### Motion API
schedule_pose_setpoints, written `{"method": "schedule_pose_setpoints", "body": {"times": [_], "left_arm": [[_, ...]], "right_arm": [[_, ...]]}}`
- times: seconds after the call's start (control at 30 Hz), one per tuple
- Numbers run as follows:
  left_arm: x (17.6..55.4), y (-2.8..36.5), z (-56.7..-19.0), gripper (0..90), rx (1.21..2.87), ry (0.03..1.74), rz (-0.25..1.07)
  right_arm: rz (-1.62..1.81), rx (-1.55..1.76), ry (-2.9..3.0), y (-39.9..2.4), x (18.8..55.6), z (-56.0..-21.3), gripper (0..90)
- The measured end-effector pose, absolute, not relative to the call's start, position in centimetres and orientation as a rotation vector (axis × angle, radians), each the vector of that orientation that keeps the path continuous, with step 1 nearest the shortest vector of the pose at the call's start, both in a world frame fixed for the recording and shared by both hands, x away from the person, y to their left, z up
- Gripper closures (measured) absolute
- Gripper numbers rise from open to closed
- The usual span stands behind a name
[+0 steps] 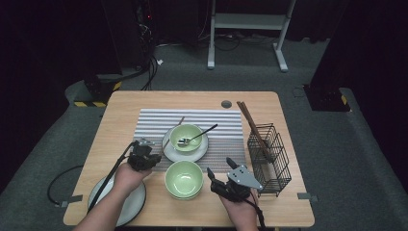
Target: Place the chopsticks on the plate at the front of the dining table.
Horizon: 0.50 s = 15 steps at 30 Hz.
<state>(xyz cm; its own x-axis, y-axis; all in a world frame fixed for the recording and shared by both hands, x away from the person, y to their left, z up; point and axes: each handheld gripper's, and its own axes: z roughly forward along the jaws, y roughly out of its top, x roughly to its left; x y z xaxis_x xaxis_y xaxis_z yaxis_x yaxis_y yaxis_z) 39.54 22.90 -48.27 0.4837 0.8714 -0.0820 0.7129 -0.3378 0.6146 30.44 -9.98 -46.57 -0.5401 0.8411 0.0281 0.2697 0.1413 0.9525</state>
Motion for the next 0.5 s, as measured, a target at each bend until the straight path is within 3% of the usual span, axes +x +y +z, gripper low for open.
{"method": "schedule_pose_setpoints", "body": {"times": [0.5], "left_arm": [[40.08, 22.4, -48.74, 81.5, 2.153, 1.301, 0.33]], "right_arm": [[1.401, 1.068, 1.902, -9.92, 30.52, -46.75, 24.9]]}}
